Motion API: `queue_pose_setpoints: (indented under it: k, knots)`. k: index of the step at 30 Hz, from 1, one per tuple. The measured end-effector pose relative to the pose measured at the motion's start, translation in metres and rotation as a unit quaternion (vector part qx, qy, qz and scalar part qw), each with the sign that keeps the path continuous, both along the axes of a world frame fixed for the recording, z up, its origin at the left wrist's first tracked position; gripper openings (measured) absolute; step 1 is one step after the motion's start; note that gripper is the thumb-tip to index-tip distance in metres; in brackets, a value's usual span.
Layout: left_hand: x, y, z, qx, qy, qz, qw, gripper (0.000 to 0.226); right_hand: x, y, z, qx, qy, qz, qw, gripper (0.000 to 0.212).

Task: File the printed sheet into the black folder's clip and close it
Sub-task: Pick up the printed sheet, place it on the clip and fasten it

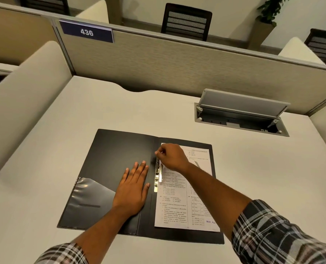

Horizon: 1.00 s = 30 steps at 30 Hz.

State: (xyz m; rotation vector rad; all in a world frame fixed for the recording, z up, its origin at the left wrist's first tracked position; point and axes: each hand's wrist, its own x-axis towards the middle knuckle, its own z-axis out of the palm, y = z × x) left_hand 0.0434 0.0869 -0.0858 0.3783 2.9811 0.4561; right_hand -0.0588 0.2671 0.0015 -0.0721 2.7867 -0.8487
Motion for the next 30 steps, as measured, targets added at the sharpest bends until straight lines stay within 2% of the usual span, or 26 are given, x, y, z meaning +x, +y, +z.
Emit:
queue_pose_setpoints:
  k: [6,17,25,30]
  knots:
    - [0.001,0.001,0.004,0.002,-0.003,-0.002,1.000,0.068,0.020,-0.005,0.003,-0.069,-0.010,-0.018,0.997,0.023]
    - [0.002,0.000,0.007,0.004,-0.002,-0.007,1.000,0.068,0.058,-0.008,0.001,-0.189,-0.070,-0.108,0.973,0.012]
    - [0.002,0.000,0.007,0.011,-0.004,-0.006,1.000,0.073,0.077,-0.013,-0.009,-0.197,-0.111,-0.123,0.966,0.006]
    - [0.002,0.000,0.005,-0.004,-0.006,-0.008,1.000,0.073,0.081,-0.016,-0.016,-0.167,-0.127,-0.157,0.965,0.018]
